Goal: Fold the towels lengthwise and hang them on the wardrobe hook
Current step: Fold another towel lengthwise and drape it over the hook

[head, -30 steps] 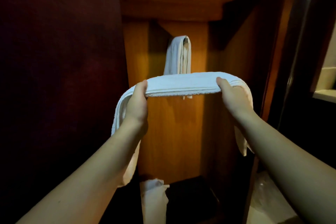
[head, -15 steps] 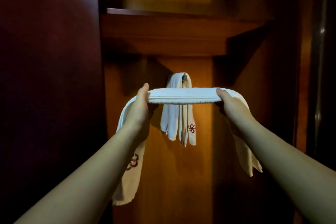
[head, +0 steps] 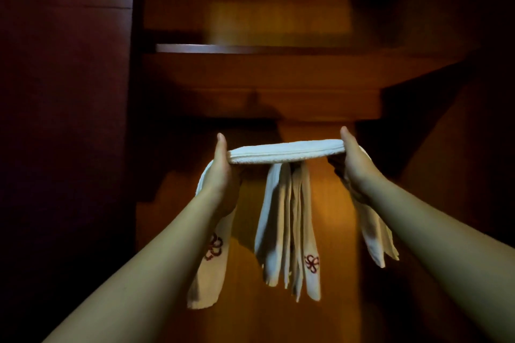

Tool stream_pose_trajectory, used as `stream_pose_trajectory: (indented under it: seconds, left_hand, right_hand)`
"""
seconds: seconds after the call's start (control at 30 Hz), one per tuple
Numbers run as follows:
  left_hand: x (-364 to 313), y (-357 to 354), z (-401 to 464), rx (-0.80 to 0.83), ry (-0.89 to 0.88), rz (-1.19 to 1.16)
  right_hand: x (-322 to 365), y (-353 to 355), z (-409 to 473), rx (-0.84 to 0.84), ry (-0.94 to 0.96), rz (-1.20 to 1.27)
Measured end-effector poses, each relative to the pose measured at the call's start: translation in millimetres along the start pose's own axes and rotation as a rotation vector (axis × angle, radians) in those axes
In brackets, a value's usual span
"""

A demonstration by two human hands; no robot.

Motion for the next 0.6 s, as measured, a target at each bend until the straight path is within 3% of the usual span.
stream_pose_trajectory:
  seconds: [0.6]
  left_hand:
    - [44,9,178,0.012,0.08,0.142]
  right_hand:
    - [-91,-18,182,-0.041,-0.131,-0.03]
Point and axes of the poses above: each hand's wrist, its own z-axis towards the middle knuckle, its own y-axis out of the back of the hand, x = y × z, the point moved 9 cm from there along z, towards the middle knuckle, and after that the axes turned 5 degrees about z, right-handed, at the moved point
